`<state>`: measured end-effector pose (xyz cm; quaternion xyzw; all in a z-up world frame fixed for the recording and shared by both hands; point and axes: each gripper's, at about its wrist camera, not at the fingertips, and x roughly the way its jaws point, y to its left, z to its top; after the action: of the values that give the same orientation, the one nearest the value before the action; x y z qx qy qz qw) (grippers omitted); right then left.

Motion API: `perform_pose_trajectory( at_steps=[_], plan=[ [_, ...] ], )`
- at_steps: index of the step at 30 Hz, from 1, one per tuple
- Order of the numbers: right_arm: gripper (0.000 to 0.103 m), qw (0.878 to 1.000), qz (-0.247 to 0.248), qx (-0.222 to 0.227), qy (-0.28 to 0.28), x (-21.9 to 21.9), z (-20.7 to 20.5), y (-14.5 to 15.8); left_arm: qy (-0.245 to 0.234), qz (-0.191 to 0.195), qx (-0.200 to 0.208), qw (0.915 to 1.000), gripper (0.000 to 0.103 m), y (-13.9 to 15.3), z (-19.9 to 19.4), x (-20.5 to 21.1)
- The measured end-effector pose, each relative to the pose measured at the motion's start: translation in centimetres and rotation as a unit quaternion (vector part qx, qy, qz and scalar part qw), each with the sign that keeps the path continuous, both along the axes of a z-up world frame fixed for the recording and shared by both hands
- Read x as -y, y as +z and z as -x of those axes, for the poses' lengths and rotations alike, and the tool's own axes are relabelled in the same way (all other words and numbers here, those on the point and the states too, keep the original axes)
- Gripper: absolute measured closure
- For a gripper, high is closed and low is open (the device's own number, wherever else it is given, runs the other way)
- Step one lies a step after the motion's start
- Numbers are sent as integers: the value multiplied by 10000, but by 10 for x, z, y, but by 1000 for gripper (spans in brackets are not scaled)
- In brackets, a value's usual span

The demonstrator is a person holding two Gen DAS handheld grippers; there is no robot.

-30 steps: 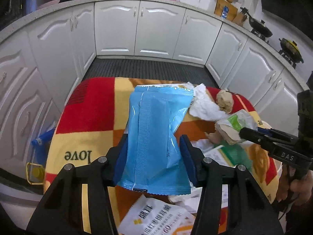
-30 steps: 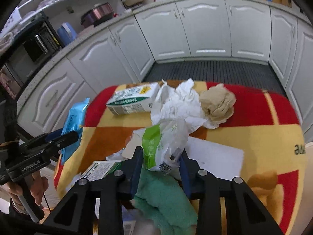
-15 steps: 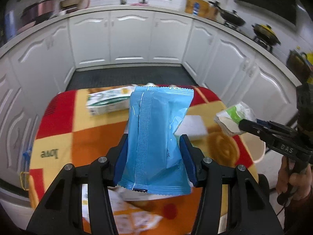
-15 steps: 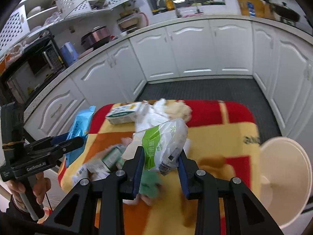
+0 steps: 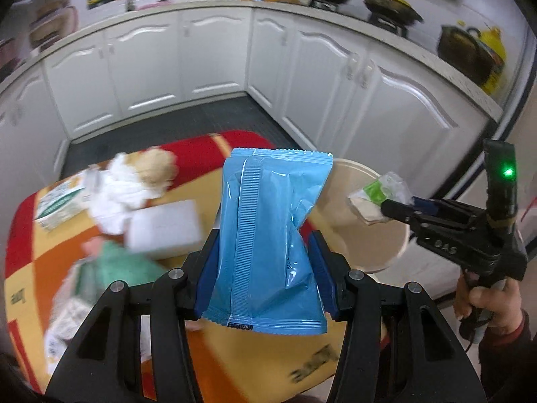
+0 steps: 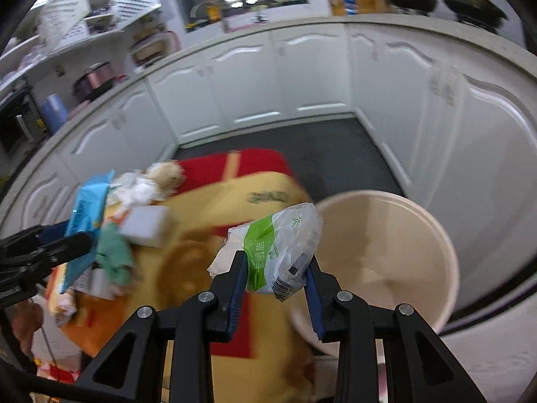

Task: Collect trash
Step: 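Carry the blue wrapper with the left gripper while the right gripper drops a green-labelled bag into the bin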

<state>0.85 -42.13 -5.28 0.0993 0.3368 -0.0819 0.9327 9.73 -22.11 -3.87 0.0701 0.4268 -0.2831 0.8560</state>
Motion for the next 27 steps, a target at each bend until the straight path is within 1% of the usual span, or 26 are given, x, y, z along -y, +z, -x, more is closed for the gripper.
perform_pose_trajectory(
  at_steps=[5, 9, 12, 14, 15, 18, 20, 22, 24, 27],
  plan=[
    [72, 9991, -47, -204, -358, 36, 10, -19, -275, -121, -121, 9995, 53, -17, -6, 56],
    [72, 9978, -48, -352, -561, 58, 12, -32, -280, -158, -269, 9991, 53, -32, -15, 82],
    [72, 9965, -155, -460, -678, 74, 12, -42, -263, -212, -346, 9988, 51, -44, -20, 101],
    [72, 9958, -183, -500, -745, 82, 12, -46, -272, -194, -399, 9986, 45, -50, -22, 111],
    [70, 9955, -180, -514, -776, 84, 13, -47, -254, -191, -399, 9987, 44, -52, -22, 115],
    [55, 9942, -175, -493, -941, 92, 14, -50, -294, -120, -441, 9985, 42, -55, -23, 123],
    [52, 9937, -150, -476, -1007, 95, 18, -50, -313, -110, -488, 9983, 35, -57, -24, 126],
    [42, 9934, -172, -462, -1033, 95, 20, -50, -320, -92, -542, 9980, 34, -60, -25, 127],
    [39, 9934, -218, -426, -1040, 97, 24, -50, -314, -111, -561, 9979, 34, -62, -25, 126],
    [39, 9936, -259, -427, -1016, 96, 26, -52, -282, -130, -598, 9977, 34, -62, -25, 123]
  ],
)
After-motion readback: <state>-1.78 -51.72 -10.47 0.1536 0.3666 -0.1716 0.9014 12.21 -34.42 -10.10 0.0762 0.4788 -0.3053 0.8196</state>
